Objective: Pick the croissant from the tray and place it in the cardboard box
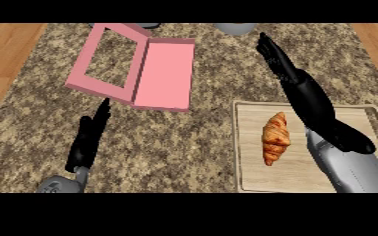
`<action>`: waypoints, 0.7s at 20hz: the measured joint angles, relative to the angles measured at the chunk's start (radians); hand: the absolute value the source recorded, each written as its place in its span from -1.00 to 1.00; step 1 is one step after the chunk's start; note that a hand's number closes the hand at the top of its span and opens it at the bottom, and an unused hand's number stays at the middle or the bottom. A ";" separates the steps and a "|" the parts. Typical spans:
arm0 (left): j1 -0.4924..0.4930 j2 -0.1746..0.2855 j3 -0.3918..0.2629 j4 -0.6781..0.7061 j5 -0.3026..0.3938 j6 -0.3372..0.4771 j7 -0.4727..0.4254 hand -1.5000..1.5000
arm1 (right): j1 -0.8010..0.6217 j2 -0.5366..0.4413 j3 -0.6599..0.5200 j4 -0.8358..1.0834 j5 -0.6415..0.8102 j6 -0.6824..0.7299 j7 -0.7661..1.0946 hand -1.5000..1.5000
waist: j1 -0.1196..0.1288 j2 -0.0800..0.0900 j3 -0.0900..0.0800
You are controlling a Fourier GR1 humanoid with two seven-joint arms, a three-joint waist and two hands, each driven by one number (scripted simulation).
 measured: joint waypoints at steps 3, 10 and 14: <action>-0.004 0.058 0.036 0.004 -0.029 0.013 -0.014 0.00 | 0.034 -0.011 -0.021 0.033 -0.007 -0.015 0.057 -1.00 | -0.012 -0.009 -0.024; -0.025 0.192 0.124 0.014 -0.084 0.045 -0.058 0.00 | 0.122 -0.249 0.076 0.152 0.267 -0.031 0.230 -1.00 | -0.014 -0.019 -0.053; -0.003 0.232 0.170 0.006 -0.076 0.030 -0.075 0.00 | 0.277 -0.245 0.055 0.134 0.275 -0.104 0.204 -1.00 | -0.030 -0.020 -0.047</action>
